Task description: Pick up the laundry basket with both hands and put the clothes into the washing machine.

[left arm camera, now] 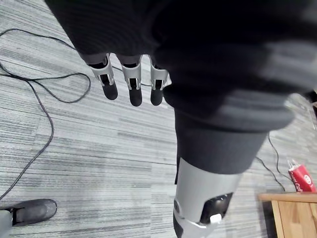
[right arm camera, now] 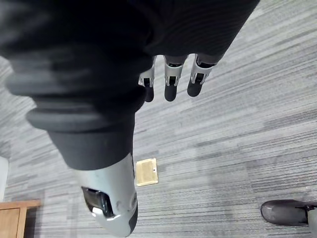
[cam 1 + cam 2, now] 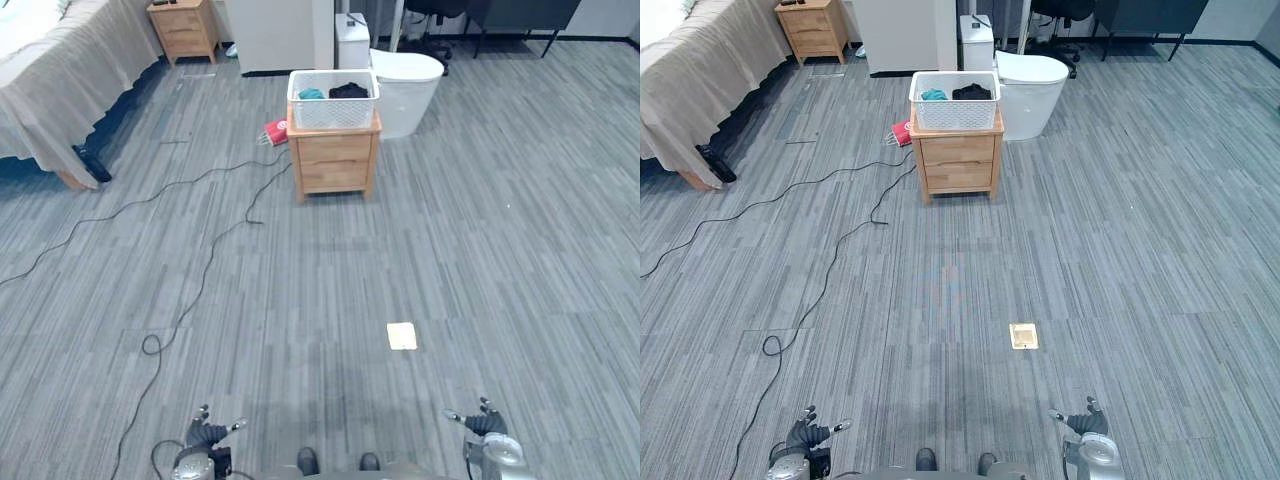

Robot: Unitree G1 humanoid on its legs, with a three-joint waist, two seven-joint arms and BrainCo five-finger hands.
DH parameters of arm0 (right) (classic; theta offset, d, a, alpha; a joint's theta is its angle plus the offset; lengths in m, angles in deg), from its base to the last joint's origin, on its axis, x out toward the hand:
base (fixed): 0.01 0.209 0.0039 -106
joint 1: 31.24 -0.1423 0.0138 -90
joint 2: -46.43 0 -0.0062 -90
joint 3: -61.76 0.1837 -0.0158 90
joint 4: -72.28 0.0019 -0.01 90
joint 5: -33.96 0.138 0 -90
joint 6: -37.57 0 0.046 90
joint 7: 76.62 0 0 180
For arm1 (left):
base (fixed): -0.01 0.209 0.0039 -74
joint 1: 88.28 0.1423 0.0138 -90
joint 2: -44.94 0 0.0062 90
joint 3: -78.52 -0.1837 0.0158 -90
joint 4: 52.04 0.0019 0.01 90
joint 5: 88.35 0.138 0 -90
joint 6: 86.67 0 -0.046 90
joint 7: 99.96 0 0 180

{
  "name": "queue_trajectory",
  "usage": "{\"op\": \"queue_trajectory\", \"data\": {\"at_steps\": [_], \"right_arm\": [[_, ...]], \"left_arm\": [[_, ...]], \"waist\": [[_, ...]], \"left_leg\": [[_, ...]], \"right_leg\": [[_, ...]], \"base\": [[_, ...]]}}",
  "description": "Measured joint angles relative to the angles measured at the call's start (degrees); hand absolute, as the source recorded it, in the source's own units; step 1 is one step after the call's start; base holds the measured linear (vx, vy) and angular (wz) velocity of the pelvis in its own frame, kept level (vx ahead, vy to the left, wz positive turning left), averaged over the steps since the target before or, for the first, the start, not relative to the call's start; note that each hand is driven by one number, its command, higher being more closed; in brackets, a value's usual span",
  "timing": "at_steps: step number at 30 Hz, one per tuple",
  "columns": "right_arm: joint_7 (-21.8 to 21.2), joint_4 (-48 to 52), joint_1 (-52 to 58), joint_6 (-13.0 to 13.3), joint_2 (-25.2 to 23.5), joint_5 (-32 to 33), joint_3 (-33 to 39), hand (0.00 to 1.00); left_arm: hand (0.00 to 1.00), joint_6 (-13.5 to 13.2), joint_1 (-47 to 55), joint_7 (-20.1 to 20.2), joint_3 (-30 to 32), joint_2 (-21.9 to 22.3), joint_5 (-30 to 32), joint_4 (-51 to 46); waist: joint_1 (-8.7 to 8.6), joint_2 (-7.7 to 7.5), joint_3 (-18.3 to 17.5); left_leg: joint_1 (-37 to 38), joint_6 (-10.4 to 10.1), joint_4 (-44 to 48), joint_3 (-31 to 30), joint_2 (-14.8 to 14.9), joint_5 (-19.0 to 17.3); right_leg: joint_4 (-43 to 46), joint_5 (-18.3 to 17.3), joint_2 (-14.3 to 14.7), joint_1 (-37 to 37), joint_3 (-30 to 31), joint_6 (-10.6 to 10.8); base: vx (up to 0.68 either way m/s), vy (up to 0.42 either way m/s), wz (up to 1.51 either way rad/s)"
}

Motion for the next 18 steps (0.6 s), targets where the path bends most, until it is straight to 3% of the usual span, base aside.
{"op": "queue_trajectory", "data": {"at_steps": [18], "right_arm": [[0.0,4.5,0.4,-0.1,0.1,0.7,0.4,0.0]], "left_arm": [[0.0,0.1,2.5,1.2,-0.7,0.4,-1.3,-10.8]], "waist": [[0.06,0.34,-0.1]], "left_leg": [[-1.0,0.1,-0.9,0.1,0.0,0.0]], "right_leg": [[-0.9,0.1,0.1,-0.9,-0.3,-0.1]], "base": [[0.01,-0.002,0.0]]}}
